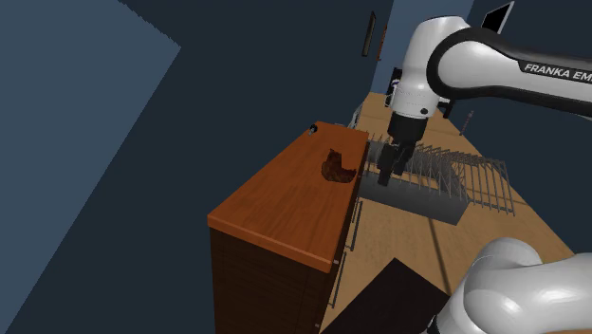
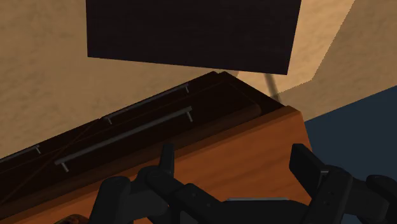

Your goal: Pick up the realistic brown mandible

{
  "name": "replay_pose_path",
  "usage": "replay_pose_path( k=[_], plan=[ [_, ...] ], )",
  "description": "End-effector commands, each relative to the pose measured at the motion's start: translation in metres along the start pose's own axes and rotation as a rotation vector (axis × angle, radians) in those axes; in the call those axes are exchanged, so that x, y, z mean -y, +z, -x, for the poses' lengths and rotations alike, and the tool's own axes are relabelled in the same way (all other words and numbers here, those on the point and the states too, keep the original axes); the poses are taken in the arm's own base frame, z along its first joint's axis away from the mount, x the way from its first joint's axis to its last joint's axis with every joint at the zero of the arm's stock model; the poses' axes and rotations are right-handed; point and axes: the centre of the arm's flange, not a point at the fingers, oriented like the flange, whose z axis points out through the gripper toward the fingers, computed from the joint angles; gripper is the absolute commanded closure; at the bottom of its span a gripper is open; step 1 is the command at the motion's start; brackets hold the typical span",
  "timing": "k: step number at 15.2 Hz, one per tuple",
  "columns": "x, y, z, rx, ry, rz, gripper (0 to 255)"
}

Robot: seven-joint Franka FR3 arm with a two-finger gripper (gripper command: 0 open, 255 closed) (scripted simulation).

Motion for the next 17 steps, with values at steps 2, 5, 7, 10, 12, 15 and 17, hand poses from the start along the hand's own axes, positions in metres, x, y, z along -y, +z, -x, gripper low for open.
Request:
replay_pose_path(
  k=[2, 5, 7, 10, 12, 15, 17],
  plan=[
    [-0.008, 0.004, -0.01, -0.004, 0.011, -0.005, 0],
    [-0.033, 0.016, -0.038, -0.017, 0.044, -0.019, 0],
    [-0.05, 0.024, -0.056, -0.026, 0.067, -0.028, 0],
    [-0.076, 0.037, -0.083, -0.039, 0.1, -0.042, 0],
    [-0.093, 0.045, -0.1, -0.047, 0.122, -0.051, 0],
    [-0.121, 0.057, -0.126, -0.06, 0.155, -0.065, 0],
    [-0.139, 0.065, -0.143, -0.069, 0.177, -0.075, 0]
  ],
)
